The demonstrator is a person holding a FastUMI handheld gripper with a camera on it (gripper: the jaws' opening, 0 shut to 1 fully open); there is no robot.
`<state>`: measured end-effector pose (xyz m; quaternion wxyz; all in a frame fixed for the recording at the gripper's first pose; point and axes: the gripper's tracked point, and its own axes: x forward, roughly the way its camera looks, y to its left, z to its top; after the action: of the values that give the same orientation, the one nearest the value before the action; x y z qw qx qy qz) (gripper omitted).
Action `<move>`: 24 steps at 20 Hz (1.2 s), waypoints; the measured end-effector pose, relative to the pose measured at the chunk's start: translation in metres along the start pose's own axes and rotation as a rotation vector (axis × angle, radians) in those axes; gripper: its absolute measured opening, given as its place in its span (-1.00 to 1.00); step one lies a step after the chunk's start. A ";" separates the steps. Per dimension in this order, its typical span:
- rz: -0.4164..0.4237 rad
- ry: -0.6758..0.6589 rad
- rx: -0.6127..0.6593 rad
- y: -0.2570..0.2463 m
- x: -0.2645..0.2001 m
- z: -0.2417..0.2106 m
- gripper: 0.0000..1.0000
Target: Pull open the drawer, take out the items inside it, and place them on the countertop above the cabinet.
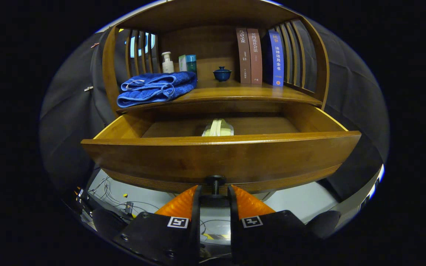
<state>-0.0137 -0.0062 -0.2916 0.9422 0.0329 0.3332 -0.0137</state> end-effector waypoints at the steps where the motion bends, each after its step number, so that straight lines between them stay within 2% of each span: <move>1: -0.002 0.006 -0.001 0.000 -0.005 -0.004 -0.25; 10: -0.015 0.076 0.018 -0.002 -0.026 -0.031 -0.25; 14: -0.018 0.067 0.023 -0.003 -0.028 -0.031 -0.26; 16: -0.008 0.052 0.033 -0.002 -0.030 -0.030 -0.18; 19: -0.019 -0.056 0.044 -0.005 -0.047 -0.004 0.53; 21: -0.030 -0.083 0.038 -0.007 -0.060 0.004 1.00; 24: -0.013 -0.096 0.070 -0.002 -0.076 0.013 0.94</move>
<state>-0.0652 -0.0092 -0.2341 0.9552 0.0629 0.2873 -0.0330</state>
